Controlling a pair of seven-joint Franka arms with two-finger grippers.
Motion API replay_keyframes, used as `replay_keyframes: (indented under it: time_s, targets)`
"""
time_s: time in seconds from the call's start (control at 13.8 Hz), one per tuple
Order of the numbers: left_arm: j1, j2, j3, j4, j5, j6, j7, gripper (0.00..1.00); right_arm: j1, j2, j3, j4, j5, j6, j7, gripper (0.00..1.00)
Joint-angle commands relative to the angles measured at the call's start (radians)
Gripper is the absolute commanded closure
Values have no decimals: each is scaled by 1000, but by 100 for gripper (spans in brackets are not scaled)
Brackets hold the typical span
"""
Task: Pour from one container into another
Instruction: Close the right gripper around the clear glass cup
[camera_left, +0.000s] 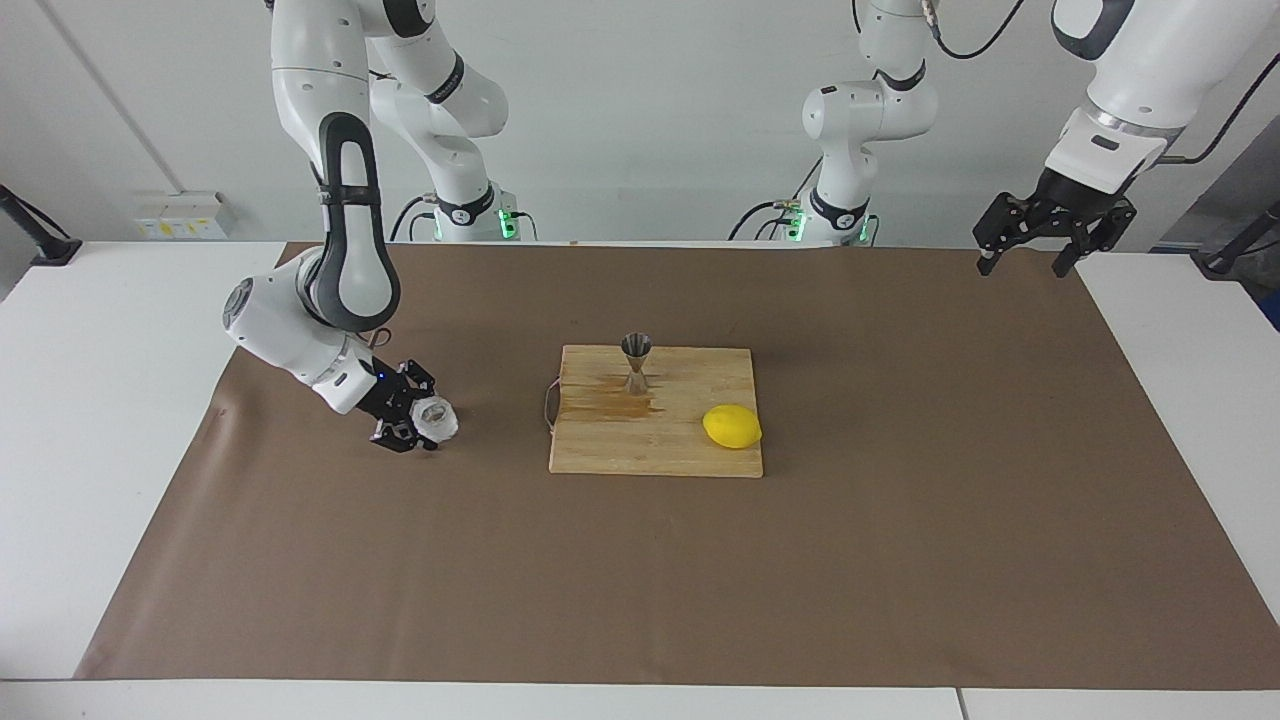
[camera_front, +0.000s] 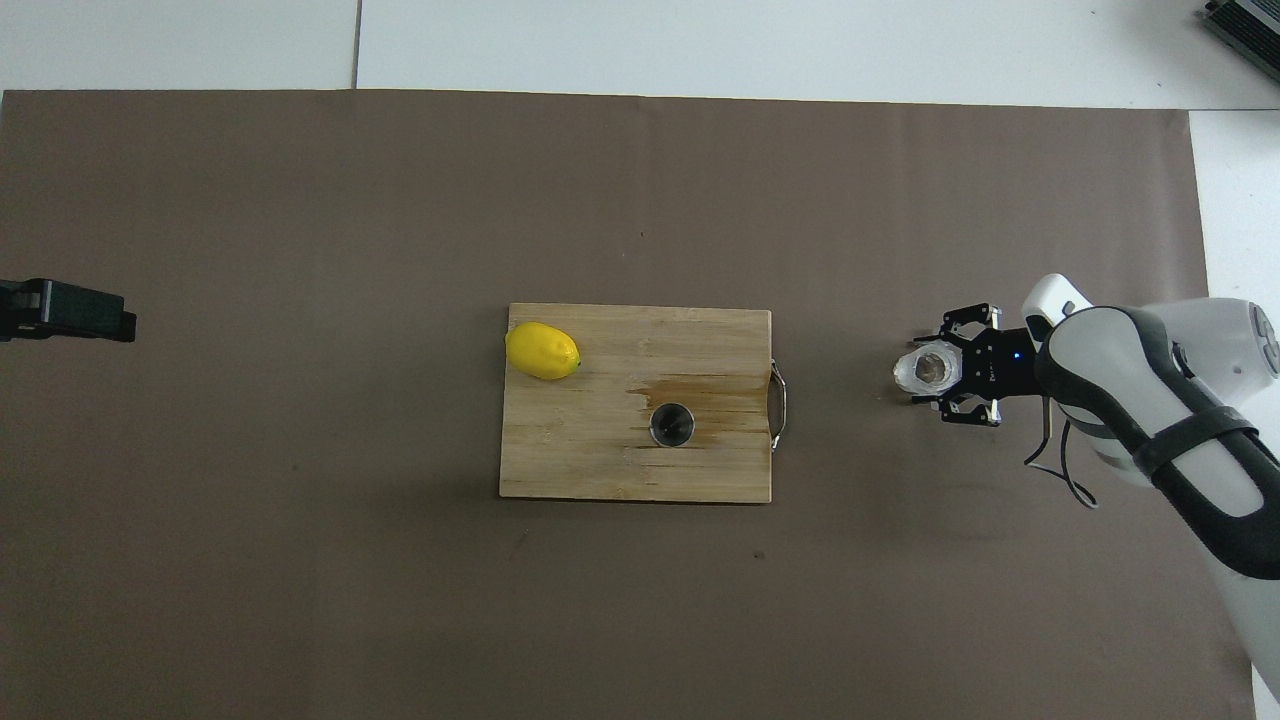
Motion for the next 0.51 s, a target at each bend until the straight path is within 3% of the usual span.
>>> replay_keyframes:
  time_s: [0.0, 0.43]
  targets:
    - [6, -42, -4, -47, 14, 15, 26, 0, -2, -12, 3, -10, 28, -17, -24, 41]
    - [5, -44, -4, -47, 14, 6, 23, 0, -2, -23, 9, -10, 28, -17, -18, 66]
